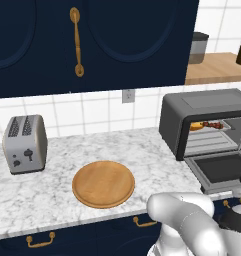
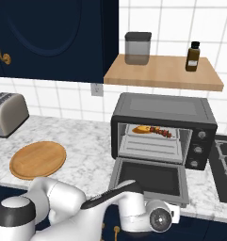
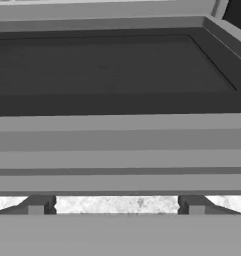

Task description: Pick up the kebab skewer and baguette bread, and place them inside the toaster oven. Close the toaster oven door and start by setting the timer.

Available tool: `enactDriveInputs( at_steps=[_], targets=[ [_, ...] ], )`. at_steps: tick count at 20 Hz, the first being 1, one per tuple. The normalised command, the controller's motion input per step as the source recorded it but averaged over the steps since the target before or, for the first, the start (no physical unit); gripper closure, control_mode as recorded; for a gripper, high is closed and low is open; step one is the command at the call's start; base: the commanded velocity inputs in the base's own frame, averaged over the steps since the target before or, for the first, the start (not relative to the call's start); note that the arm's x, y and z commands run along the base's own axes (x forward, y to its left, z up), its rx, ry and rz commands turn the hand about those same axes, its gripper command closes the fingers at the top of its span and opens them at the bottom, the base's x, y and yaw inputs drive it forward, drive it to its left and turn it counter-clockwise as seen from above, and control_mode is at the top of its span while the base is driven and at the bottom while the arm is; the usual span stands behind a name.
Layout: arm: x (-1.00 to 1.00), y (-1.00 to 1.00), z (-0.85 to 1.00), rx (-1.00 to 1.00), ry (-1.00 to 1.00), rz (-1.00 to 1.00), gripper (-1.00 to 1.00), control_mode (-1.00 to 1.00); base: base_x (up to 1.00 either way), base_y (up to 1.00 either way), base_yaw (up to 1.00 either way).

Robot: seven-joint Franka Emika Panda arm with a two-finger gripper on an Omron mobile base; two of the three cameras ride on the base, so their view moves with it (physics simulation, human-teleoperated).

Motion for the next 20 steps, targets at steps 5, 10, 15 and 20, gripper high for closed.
enactDriveInputs(
  at_steps=[5, 10, 15, 20],
  targets=[
    [0.19, 0.0, 0.5, 0.0, 0.0, 0.0, -1.0, -1.0, 0.0, 0.0, 0.0],
    [0.15, 0.0, 0.68, 0.0, -0.02, 0.0, -1.0, -1.0, 0.0, 0.0, 0.0],
    [0.18, 0.0, 0.55, 0.0, 0.0, 0.0, -1.0, -1.0, 0.0, 0.0, 0.0],
    [0.26, 0.0, 0.37, 0.0, 0.0, 0.0, -1.0, -1.0, 0.0, 0.0, 0.0]
  ],
)
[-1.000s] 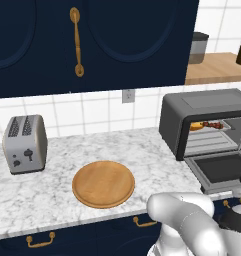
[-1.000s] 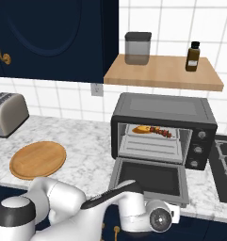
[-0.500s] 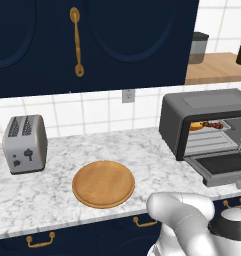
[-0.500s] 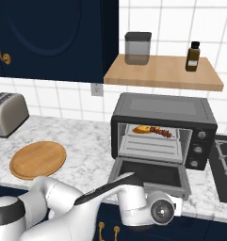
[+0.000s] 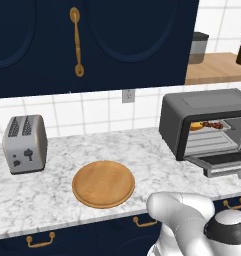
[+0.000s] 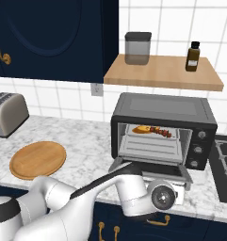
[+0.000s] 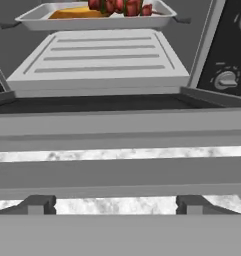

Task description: Pick up the kebab skewer and baguette bread, and place them inside the toaster oven. Close the toaster oven door and start by setting the timer.

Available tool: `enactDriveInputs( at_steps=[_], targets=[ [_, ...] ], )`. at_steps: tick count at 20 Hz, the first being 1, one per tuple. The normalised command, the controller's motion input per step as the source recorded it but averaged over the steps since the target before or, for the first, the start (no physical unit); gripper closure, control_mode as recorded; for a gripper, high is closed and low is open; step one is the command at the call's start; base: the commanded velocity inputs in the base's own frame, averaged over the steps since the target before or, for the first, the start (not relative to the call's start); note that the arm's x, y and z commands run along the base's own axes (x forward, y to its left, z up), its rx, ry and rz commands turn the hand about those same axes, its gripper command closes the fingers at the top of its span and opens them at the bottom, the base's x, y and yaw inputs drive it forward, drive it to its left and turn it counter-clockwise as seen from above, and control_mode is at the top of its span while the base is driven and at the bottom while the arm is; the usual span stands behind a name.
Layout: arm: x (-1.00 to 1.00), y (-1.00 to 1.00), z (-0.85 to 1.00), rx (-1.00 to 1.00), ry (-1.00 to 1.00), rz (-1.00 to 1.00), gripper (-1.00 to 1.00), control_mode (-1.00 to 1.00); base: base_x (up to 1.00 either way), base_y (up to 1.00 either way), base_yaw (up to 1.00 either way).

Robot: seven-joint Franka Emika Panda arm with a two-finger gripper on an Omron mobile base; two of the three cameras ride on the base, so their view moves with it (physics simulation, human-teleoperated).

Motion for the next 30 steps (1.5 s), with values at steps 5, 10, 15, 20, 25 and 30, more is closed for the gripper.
enactDriveInputs(
  at_steps=[5, 10, 15, 20, 25, 30],
  targets=[
    [0.37, 0.02, 0.32, 0.0, 0.0, 0.0, -1.0, -1.0, 0.0, 0.0, 0.0],
    [0.42, 0.04, 0.3, 0.0, -0.01, 0.0, -1.0, -1.0, 0.0, 0.0, 0.0],
    [0.49, 0.12, 0.24, 0.0, -0.06, 0.0, -1.0, -1.0, 0.0, 0.0, 0.0],
    [0.54, 0.13, 0.04, 0.0, -0.13, 0.0, -1.0, -1.0, 0.0, 0.0, 0.0],
    [0.55, 0.13, 0.0, 0.0, -0.11, 0.0, -1.0, -1.0, 0.0, 0.0, 0.0],
    [0.57, 0.12, 0.05, 0.0, -0.1, 0.0, -1.0, -1.0, 0.0, 0.0, 0.0]
  ],
)
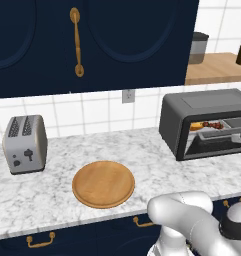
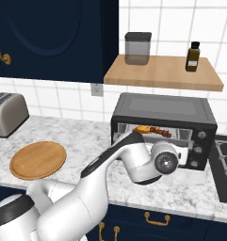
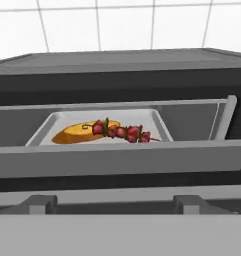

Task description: Pick up the kebab skewer and baguette bread, and place them inside the toaster oven. Close the toaster oven door and start by setting the timer.

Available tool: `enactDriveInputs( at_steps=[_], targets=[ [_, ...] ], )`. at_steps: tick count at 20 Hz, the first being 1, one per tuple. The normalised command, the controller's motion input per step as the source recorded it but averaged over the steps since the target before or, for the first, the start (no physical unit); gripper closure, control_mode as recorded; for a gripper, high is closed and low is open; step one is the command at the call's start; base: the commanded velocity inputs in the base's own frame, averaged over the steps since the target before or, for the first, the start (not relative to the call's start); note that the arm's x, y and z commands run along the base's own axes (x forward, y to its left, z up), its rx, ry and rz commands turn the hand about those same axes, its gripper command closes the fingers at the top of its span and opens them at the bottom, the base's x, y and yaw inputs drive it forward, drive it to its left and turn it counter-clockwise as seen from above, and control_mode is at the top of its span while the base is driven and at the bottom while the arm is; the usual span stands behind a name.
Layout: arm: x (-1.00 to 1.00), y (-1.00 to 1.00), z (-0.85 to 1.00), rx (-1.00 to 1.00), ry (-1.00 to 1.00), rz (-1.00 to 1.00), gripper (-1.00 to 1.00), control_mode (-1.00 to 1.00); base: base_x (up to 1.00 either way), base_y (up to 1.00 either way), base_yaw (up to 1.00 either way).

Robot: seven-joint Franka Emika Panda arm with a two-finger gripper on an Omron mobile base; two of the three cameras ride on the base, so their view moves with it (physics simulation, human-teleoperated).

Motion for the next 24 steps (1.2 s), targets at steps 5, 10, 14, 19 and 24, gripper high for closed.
enactDriveInputs(
  at_steps=[5, 10, 14, 19, 24],
  targets=[
    [0.46, 0.05, 0.1, 0.0, -0.1, 0.0, -1.0, -1.0, 0.0, 0.0, 0.0],
    [0.29, 0.02, 0.0, 0.0, -0.04, 0.0, -1.0, -1.0, 0.0, 0.0, 0.0],
    [0.31, 0.01, 0.0, 0.0, 0.0, 0.0, -1.0, -1.0, 0.0, 0.0, 0.0],
    [0.32, 0.05, 0.0, 0.0, 0.0, 0.0, -1.0, -1.0, 0.0, 0.0, 0.0],
    [0.13, 0.02, 0.0, 0.0, 0.03, 0.0, -1.0, -1.0, 0.0, 0.0, 0.0]
  ],
)
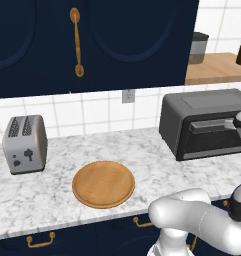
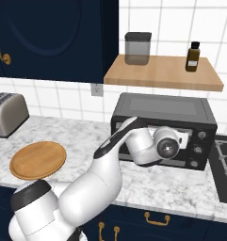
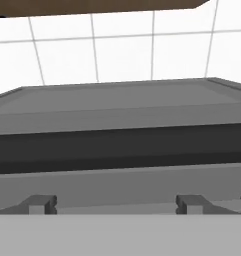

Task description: Pick up the kebab skewer and baguette bread, and place them inside the toaster oven. Close the toaster oven door and start by setting the timer.

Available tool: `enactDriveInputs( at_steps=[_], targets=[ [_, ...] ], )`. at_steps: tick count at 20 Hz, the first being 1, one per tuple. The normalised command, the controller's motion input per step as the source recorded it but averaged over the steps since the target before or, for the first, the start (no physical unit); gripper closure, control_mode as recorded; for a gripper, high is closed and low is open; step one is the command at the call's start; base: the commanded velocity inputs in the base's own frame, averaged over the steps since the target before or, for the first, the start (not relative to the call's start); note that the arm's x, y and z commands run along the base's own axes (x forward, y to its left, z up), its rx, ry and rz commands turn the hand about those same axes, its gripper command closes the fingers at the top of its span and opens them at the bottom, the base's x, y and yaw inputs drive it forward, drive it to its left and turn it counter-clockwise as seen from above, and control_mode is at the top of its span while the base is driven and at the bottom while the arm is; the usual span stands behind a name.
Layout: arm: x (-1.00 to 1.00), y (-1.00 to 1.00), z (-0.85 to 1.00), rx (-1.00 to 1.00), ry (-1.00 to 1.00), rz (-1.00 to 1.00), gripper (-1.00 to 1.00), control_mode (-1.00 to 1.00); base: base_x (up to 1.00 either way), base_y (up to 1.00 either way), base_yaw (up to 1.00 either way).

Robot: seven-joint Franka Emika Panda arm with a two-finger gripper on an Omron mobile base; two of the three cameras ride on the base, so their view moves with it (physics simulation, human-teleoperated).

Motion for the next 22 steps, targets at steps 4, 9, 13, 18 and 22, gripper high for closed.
enactDriveInputs(
  at_steps=[4, 9, 13, 18, 22],
  targets=[
    [-0.18, -0.06, 0.13, 0.0, 0.0, 0.0, -1.0, -1.0, 0.0, 0.0, 0.0],
    [-0.34, -0.37, 0.13, 0.0, 0.0, 0.0, -1.0, -1.0, 0.0, 0.0, 0.0],
    [-0.05, -0.58, 0.0, 0.0, 0.0, 0.0, -1.0, -1.0, 0.0, 0.0, 0.0],
    [0.0, -0.6, 0.0, 0.0, 0.0, 0.0, -1.0, -1.0, 0.0, 0.0, 0.0],
    [0.0, -0.25, 0.0, 0.0, 0.0, 0.0, -1.0, -1.0, 0.0, 0.0, 0.0]
  ],
)
